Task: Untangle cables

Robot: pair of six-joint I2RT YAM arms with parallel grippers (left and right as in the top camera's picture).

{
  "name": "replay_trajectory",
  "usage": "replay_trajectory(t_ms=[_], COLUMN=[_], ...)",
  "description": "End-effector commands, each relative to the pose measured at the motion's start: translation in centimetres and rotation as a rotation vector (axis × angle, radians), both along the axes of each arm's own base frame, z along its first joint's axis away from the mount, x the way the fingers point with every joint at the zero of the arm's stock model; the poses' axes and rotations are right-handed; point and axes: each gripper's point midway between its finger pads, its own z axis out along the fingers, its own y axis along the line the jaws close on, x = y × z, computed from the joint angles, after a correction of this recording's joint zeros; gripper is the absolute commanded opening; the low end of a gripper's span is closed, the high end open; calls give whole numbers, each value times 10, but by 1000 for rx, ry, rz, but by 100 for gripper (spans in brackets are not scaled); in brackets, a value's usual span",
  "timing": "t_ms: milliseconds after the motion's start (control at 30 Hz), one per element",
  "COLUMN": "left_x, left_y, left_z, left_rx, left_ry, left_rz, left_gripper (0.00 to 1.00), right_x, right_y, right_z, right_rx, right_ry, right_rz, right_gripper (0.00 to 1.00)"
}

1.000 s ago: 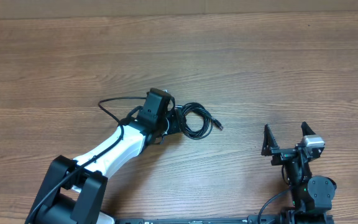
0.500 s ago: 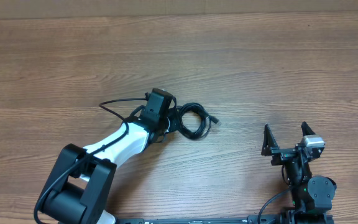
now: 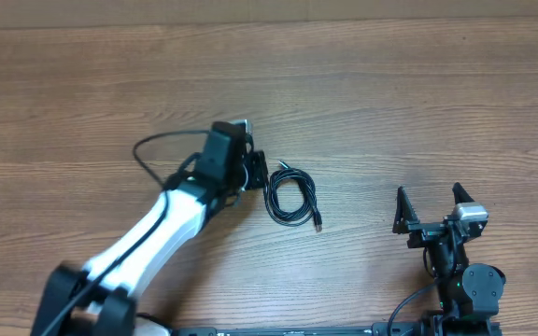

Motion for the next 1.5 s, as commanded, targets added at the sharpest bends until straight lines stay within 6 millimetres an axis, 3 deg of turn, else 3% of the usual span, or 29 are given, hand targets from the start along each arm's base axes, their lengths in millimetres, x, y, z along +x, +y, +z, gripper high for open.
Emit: replay_trajectory(t_ms=[0,100,133,167,200,233,333,400,433,633,933,1133,1467], left_x=[-5,-13,-16,-19,-21,-23,-33,-36,-35,-32,-15,-9,-3], left_y=[0,13,15,15,16,18,6,-4,-6,-16,-23,-11,3], left_z=[44,40,37,32,27,20,3,-4,-8,-42,-66,-83,-89], left_rx=[-16,7,6,15,25,39,76,74,79,98,102,164,239], left_ry=[-100,-45,-21,2,22,43,59,51,54,108,96,123,107], left_rz=[-48,25,37,38,36,33,-131,-230,-244,-264,-255,-177,-125], left_gripper=[4,4,26,66,89,100,96,54,43,24,26,19,18], right_x=[0,0,0,0,0,0,0,0,0,0,0,0,0], right_y=[-2,-2,-2,-2,-2,-2,-2,-2,-2,-2,-2,-2,-2], right_z=[-2,-2,-2,-2,-2,-2,-2,-2,-2,-2,-2,-2,-2], right_rx=[2,2,2,2,2,2,2,2,2,2,2,2,2], right_ry=[-3,-3,-3,-3,-3,-3,-3,-3,-3,-3,-3,-3,-3], right_rz=[-9,-9,-10,-10,-9,-9,-10,-10,-10,-9,-9,-10,-9], right_gripper=[100,100,100,100,100,100,100,100,100,100,100,100,100])
